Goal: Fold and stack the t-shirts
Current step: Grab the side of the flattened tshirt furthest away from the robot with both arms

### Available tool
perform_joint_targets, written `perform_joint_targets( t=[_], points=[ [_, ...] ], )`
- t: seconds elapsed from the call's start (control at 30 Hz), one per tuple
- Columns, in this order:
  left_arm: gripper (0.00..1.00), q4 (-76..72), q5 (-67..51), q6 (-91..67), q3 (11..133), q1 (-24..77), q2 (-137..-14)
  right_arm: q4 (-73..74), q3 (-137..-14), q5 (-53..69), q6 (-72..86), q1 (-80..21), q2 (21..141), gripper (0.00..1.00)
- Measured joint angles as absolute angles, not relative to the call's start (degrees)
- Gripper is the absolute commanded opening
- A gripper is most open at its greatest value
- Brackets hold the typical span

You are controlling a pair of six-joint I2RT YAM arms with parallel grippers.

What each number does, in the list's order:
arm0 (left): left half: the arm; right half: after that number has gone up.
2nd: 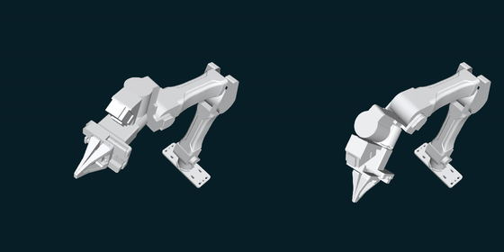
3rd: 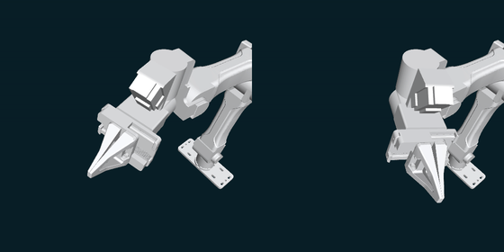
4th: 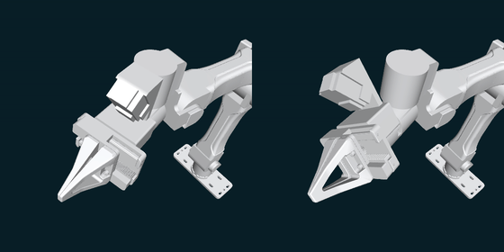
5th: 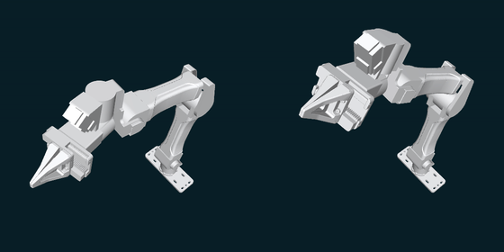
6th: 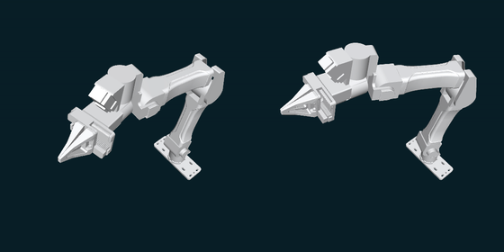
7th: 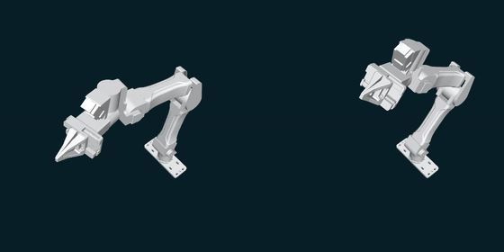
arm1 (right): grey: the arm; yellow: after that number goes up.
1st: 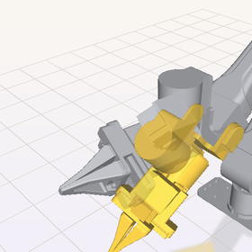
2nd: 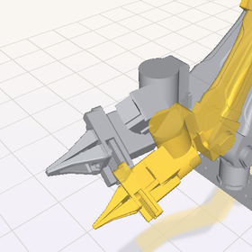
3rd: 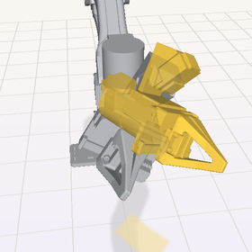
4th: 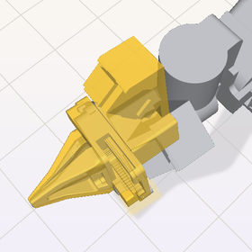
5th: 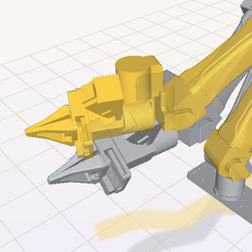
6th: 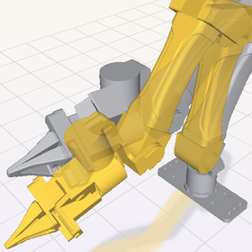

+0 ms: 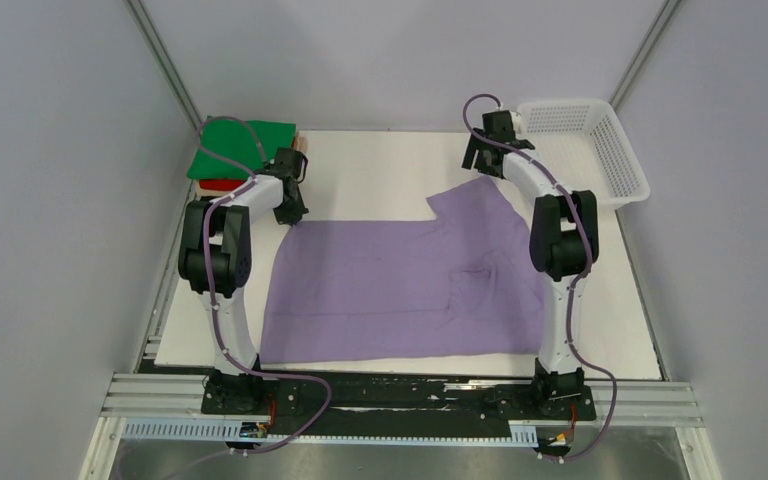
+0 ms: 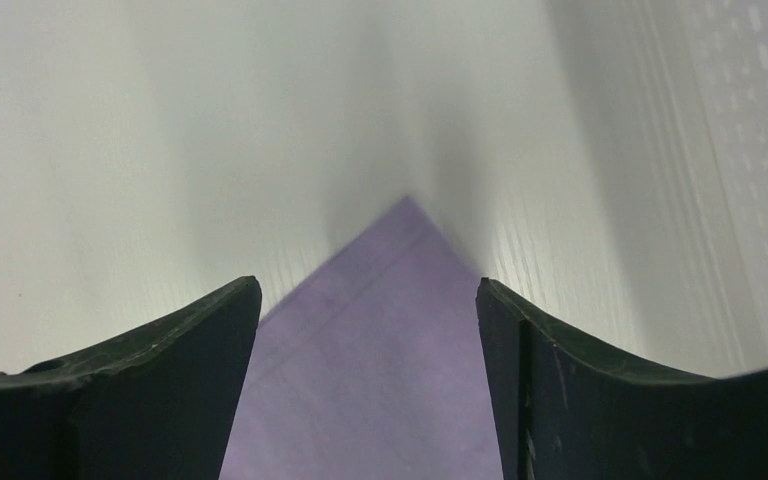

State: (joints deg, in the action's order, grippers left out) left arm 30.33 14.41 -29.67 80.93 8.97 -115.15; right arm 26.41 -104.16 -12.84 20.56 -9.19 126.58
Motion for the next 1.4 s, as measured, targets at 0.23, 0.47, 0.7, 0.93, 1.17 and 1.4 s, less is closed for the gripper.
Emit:
perform_joint_targets(
  t=[0.23,0.47,0.7,0.93,1.17,1.4],
  points=[
    [0.0,30.3,14.2,-29.7,80.9,9.0,-115.1,27.1,-115.9,-12.6,15.0,-9.4,136.7,0.64],
    [0.0,30.3,14.2,-29.7,80.9,9.0,-115.1,27.3,-116.9,-13.0,12.7,-9.6,140.1,0.51],
    [0.0,30.3,14.2,-29.9,80.9,9.0,-115.1,24.9,-112.9,-13.6,12.5,-9.6,138.3,0.42],
    [0.0,30.4,14.2,-29.9,80.4,9.0,-114.8,24.6,-107.7,-14.0,14.9,-9.7,134.9,0.2],
    [0.0,30.5,14.0,-29.9,80.3,9.1,-114.6,24.8,-105.7,-14.5,16.3,-9.7,133.4,0.0],
    [0.0,31.1,14.0,-29.9,78.8,9.9,-112.1,24.8,-98.3,-14.2,15.2,-11.0,126.3,0.0]
  ],
)
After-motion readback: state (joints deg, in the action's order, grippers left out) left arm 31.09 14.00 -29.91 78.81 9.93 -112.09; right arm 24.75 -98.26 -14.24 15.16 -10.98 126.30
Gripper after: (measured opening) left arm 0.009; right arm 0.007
